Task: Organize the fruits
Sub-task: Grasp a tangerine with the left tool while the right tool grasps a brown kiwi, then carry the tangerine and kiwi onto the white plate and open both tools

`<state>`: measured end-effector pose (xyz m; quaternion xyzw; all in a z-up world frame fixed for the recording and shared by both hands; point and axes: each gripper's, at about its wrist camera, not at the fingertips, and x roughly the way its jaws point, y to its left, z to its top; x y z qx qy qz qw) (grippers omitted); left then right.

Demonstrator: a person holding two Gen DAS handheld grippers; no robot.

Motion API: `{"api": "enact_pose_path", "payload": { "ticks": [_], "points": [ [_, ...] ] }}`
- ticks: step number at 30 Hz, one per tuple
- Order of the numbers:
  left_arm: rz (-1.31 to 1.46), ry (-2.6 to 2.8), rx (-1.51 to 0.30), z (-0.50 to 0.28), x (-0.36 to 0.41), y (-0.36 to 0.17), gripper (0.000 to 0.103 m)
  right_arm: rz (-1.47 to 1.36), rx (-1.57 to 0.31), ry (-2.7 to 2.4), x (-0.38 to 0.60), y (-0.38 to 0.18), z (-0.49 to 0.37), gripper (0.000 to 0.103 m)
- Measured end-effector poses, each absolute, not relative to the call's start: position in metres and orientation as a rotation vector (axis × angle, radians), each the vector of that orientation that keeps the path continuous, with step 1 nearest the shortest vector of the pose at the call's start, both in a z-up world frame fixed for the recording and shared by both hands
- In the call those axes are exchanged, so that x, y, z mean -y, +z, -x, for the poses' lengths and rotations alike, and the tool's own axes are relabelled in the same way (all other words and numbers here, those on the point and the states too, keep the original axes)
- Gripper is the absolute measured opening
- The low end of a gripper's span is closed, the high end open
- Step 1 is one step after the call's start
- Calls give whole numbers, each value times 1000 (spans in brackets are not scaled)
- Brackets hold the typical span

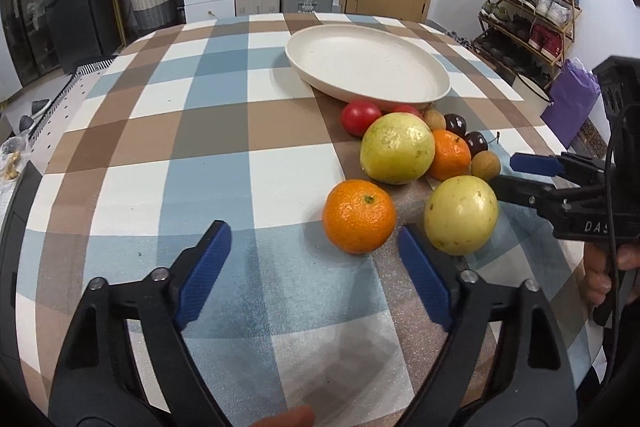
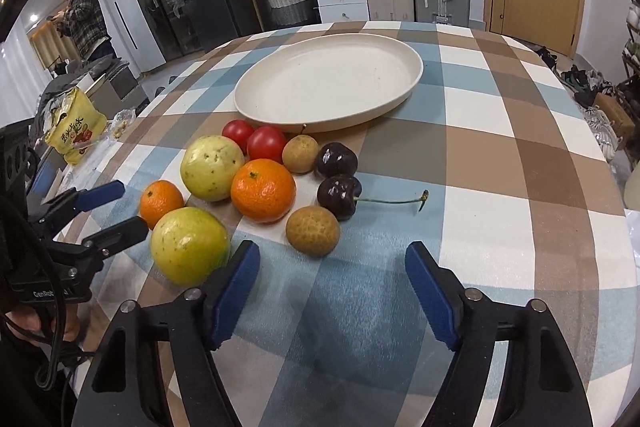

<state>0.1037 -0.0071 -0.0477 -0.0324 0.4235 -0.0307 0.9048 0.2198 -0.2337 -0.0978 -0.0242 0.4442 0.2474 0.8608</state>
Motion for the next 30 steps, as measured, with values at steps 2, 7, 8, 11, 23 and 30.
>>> {"api": "enact_pose_path", "payload": {
  "ticks": [2,7,8,11,23,30],
  "points": [
    [61,-74,-887,-107,9,-50,75,51,-941,529,231,-100,-222,71],
    [88,-111,-909,-112,9,-53,64,74,-934,532,223,-100,-222,65],
    [100,-125,-918,-114,9,-54,62,71,-936,531,222,-99,-223,62],
    [104,-140,-930,-117,14,-56,55,64,-939,529,222,-99,-222,54],
    [107,-181,-931,-121,21,-56,38,42,-938,584,224,-100,-220,29],
    [113,-185,-917,-118,20,-55,37,23,-926,590,230,-98,-215,29]
  ]
}}
